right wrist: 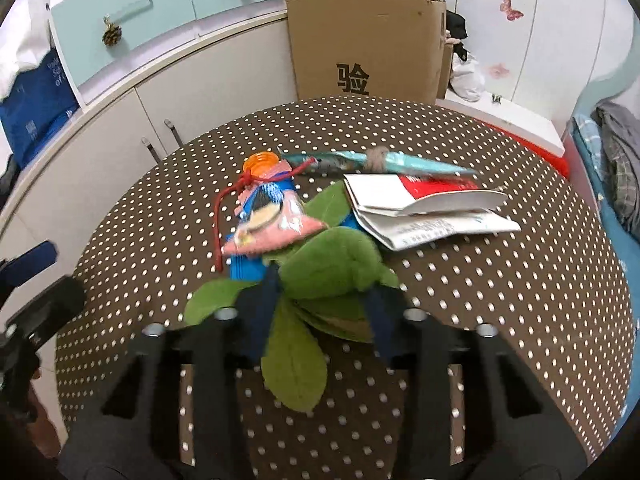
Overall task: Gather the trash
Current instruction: 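Grasp the green leaf toy with the right gripper while the left grasps the snack bag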
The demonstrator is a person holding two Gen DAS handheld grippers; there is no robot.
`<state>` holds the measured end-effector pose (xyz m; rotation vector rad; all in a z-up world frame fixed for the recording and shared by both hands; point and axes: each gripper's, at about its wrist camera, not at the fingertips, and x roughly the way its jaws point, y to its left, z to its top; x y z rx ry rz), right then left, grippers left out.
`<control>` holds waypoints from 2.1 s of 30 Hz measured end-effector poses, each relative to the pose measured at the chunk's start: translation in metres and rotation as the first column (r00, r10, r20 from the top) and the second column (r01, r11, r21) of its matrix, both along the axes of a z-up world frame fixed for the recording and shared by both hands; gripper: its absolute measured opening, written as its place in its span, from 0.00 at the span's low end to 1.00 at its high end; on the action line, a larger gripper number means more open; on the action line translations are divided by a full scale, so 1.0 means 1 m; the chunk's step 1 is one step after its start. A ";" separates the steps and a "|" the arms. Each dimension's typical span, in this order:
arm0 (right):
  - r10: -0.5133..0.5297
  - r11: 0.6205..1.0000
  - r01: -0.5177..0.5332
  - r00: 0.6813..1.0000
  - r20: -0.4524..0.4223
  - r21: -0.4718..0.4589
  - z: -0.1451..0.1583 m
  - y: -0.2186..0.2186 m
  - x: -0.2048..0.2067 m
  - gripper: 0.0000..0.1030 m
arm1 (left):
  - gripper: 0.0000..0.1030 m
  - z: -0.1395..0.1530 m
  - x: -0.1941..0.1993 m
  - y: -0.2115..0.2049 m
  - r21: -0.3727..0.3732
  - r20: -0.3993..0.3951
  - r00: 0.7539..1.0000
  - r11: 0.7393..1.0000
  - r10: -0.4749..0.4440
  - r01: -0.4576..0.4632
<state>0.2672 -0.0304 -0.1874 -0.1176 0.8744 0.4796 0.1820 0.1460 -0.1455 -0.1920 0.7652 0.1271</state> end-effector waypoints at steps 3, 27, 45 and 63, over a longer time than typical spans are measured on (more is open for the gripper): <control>0.002 1.000 -0.002 1.000 -0.006 0.015 0.005 -0.016 -0.008 0.22 | 0.90 -0.001 0.007 -0.011 -0.002 -0.002 0.999 0.999 -0.033 0.033; -0.022 0.997 0.026 0.998 -0.056 0.075 0.006 -0.074 -0.042 0.57 | 0.45 -0.042 0.111 -0.071 0.040 -0.136 0.968 0.975 -0.212 0.219; -0.069 0.990 0.064 0.997 0.039 0.124 0.046 -0.130 -0.062 0.05 | 0.38 -0.019 0.024 -0.047 -0.053 -0.046 0.969 0.969 -0.245 0.242; 0.101 0.994 -0.097 0.992 -0.072 0.058 -0.004 -0.066 -0.034 0.14 | 0.39 0.005 -0.020 -0.061 -0.015 -0.014 0.964 0.964 -0.264 0.264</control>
